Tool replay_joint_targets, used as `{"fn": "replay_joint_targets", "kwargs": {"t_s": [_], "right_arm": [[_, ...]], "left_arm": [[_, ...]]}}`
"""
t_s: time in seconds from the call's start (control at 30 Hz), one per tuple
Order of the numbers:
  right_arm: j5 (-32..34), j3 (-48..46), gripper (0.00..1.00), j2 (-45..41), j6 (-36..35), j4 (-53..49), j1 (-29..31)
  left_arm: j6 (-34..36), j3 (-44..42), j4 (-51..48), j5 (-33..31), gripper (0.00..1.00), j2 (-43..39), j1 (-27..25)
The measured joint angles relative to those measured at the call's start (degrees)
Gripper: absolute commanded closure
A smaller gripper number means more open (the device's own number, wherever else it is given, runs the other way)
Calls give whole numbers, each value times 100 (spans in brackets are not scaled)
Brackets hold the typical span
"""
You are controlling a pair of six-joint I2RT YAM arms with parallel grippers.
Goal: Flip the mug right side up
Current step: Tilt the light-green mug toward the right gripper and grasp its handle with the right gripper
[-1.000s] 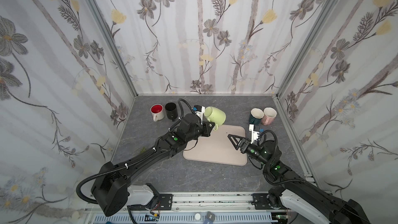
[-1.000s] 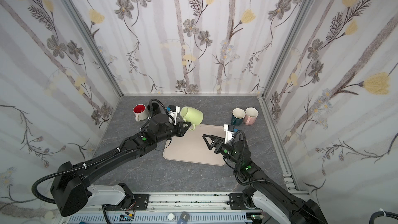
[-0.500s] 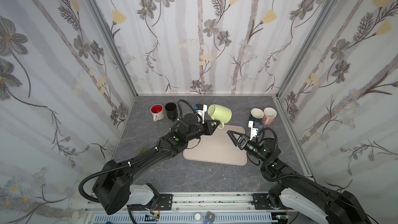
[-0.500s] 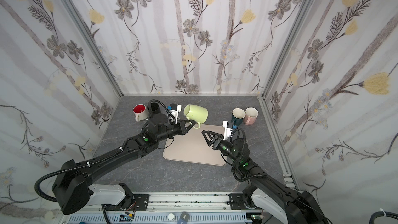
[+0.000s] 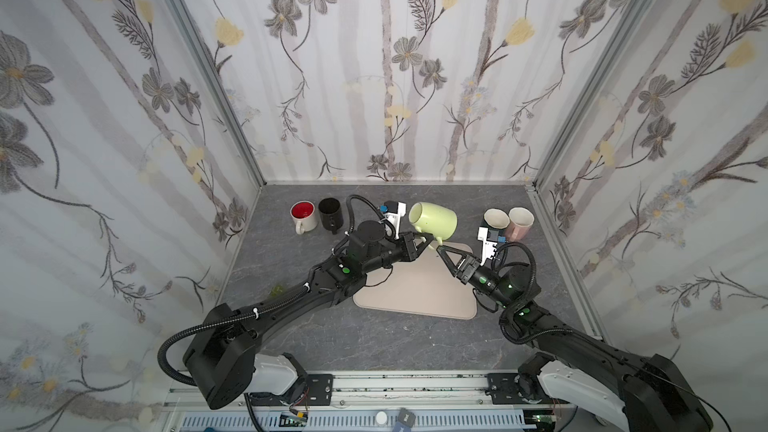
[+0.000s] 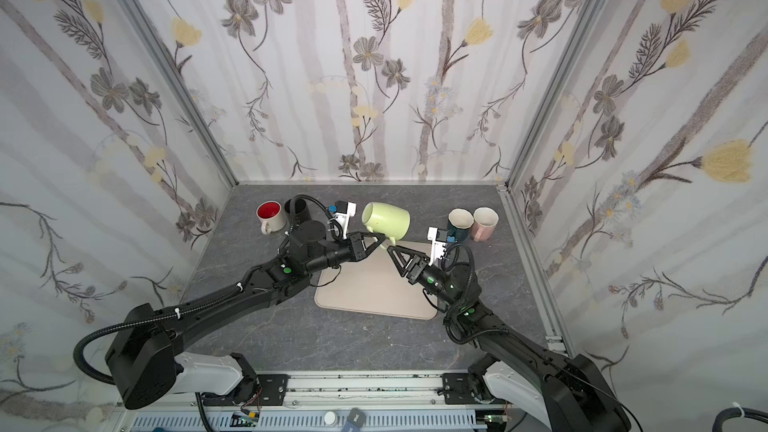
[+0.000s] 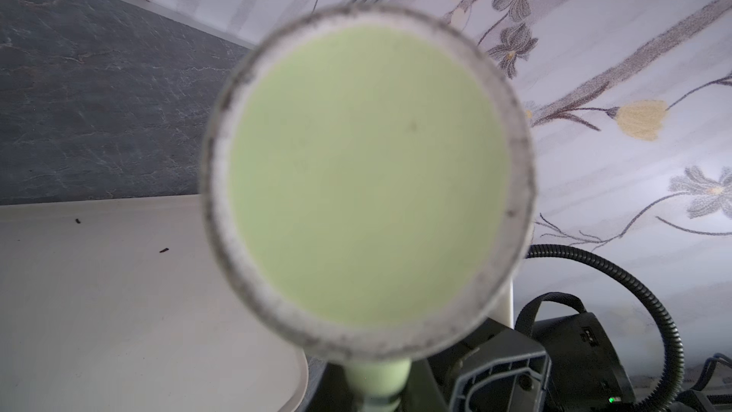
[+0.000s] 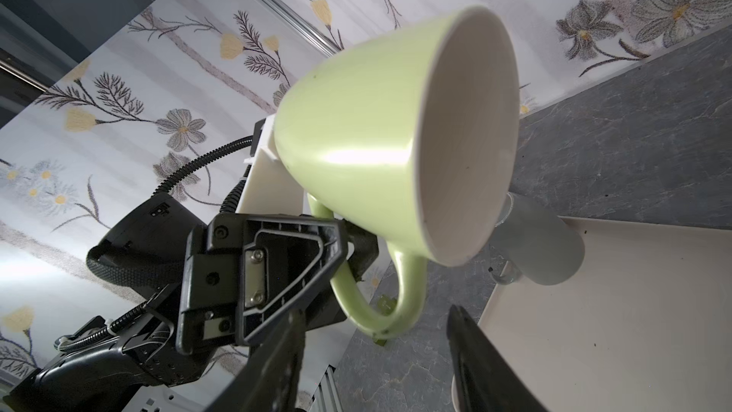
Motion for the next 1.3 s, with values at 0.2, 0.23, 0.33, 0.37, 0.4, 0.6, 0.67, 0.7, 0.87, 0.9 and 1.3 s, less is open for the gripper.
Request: {"fn": "replay_joint_targets", "kwargs": {"t_s": [0.2,0.23,0.33,0.37,0.4,0.6,0.67,0.7,0.87,0.9,1.3], "right_arm": [[-2,-2,49,33,74,201,-7],[0,-2,50,26,87,216,-11],[7,-20,53,-11,94,238,-28],[13,-31,53,-28,103,249,-33],[52,-42,54,-48,103,264,-33],[72,-48,65,-74,107,275,-61],[92,-48,66,-70,125,264,-66],[114,-48,66,-70,146,262,-66],[118,-48,68,-98,144,267,-70],[120,-48,68,-116,144,269,-70],[337,-44,81,-184,179,173,-76]], "left_arm": [[-234,-42,245,153,100,85,-48],[-262,-55,291,181,100,98,-55],[-334,-68,393,190,100,116,-79],[-330,-70,411,190,100,111,-90],[-328,-74,415,190,100,105,-103],[-308,-79,452,199,100,81,-114],[-310,-68,463,223,100,94,-118],[-308,-55,472,236,100,107,-120],[-227,44,433,297,100,144,-136],[-195,74,409,302,100,146,-149],[-44,168,461,289,100,334,-262]]}}
